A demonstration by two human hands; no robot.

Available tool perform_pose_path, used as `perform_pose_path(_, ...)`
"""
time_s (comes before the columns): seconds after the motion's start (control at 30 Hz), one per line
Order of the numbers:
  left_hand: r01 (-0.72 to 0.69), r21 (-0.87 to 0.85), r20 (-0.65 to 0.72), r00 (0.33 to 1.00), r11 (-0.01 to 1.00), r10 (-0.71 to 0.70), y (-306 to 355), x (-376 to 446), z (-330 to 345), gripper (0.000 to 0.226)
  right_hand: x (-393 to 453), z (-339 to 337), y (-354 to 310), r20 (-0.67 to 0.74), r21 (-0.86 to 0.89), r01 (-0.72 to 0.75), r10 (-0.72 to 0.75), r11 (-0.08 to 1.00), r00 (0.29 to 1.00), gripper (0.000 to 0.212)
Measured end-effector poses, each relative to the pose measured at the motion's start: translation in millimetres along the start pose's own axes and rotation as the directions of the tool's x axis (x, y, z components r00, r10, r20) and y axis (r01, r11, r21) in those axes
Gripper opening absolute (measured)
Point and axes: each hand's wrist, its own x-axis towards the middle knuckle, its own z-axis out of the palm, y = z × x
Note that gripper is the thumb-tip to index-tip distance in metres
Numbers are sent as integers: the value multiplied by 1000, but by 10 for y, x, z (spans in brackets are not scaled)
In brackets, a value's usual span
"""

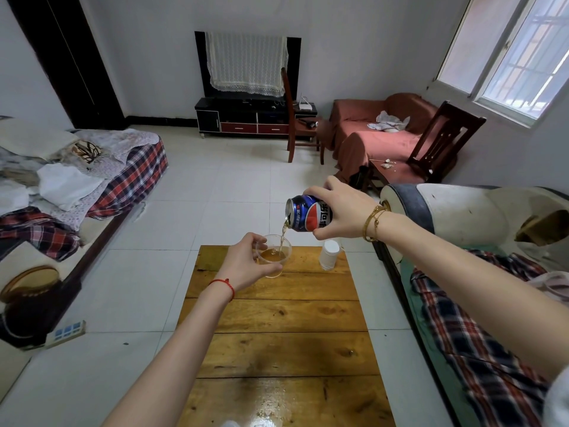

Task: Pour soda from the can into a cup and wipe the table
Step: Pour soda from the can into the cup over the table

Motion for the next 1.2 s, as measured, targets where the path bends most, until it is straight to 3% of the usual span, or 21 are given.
perform_pose_path(1.2, -9, 0, 18, 1000, 1000, 9, 54, 63, 249, 72, -74, -115, 194, -11, -19, -2, 2, 1000, 1000, 75)
